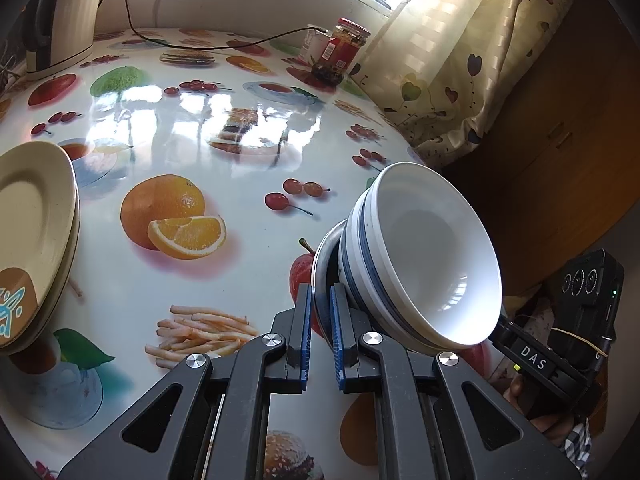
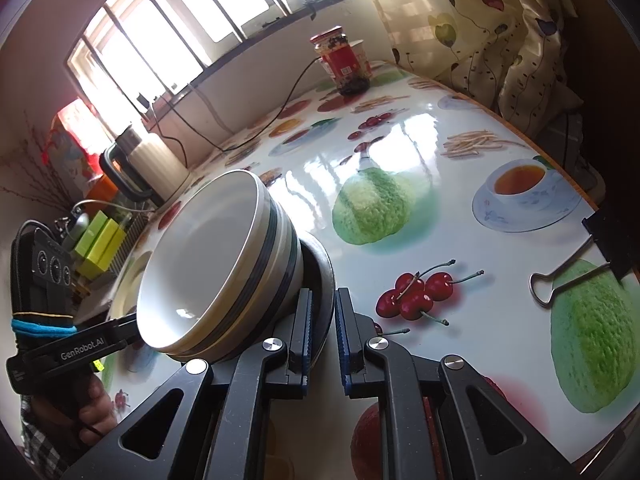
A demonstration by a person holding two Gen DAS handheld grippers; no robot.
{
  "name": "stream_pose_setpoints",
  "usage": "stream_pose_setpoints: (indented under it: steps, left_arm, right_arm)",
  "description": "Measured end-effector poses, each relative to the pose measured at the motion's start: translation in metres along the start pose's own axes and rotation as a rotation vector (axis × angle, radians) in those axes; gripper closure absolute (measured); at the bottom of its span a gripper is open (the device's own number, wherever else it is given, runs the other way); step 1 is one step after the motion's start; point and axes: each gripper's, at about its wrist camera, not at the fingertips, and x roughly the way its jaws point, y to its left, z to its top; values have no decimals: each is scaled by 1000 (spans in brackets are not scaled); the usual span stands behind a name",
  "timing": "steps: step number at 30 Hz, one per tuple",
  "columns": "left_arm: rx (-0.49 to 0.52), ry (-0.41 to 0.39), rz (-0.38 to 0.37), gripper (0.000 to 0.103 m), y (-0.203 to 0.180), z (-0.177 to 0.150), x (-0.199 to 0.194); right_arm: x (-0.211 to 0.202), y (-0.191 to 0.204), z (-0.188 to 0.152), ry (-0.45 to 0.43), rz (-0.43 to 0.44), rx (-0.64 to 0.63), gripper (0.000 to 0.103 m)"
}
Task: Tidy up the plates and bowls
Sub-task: 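Carry the bowl stack with the left gripper toward the cream plate stack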
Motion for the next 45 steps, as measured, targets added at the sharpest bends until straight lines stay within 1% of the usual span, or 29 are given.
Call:
stream_pose_setpoints:
  steps: [23, 35, 45]
  left_arm:
    - [4, 2, 7, 94, 0, 0, 0]
    - [13, -4, 25, 94, -2, 0, -2]
    - [11, -24, 38, 94, -1, 1, -14]
  right_arm:
    - [-2, 1, 0, -1, 7, 7, 91]
    - [-3, 3, 1, -6, 13, 9, 92]
    - [-1, 11, 9, -11, 22, -5, 92]
